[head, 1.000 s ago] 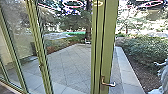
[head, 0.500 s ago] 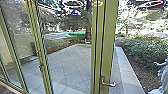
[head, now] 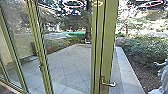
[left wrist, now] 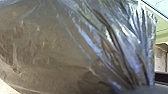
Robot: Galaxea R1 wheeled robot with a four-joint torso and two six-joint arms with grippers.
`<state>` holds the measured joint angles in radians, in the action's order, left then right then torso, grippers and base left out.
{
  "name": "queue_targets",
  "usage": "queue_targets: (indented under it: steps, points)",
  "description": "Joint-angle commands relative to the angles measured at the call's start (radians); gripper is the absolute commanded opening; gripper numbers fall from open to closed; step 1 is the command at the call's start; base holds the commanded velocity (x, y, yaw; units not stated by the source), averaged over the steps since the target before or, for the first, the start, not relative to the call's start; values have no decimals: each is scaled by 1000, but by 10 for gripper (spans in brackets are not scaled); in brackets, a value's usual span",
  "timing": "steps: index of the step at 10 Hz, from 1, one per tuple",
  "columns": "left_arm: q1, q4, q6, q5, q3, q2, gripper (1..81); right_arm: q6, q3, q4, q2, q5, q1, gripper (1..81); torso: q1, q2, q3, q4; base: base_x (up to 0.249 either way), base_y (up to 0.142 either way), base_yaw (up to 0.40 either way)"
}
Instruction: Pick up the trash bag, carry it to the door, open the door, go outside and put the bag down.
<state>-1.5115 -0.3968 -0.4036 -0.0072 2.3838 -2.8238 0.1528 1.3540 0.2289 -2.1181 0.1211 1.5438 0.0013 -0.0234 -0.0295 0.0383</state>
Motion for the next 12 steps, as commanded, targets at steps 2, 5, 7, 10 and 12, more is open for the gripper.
queue_targets:
  steps: [2, 5, 7, 10, 12]
  points:
    - [53, -5, -4, 58, -9, 3, 10, 10, -349, 26, 306, 22, -130, 811, 0, 0, 0, 0, 0, 0, 0]
    - [53, -5, -4, 58, -9, -2, 10, 10, -510, 67, 459, -6, -242, 811, 0, 0, 0, 0, 0, 0, 0]
    - [53, -5, -4, 58, -9, -4, 10, 10, -578, 134, 534, -47, -343, 811, 0, 0, 0, 0, 0, 0, 0]
    - [53, -5, -4, 58, -8, -5, 10, 8, -567, 251, 586, -193, -538, 811, 0, 0, 0, 0, 0, 0, 0]
    - [53, -5, -4, 58, -6, -4, 10, -1, -546, 305, 631, -292, -661, 811, 0, 0, 0, 0, 0, 0, 0]
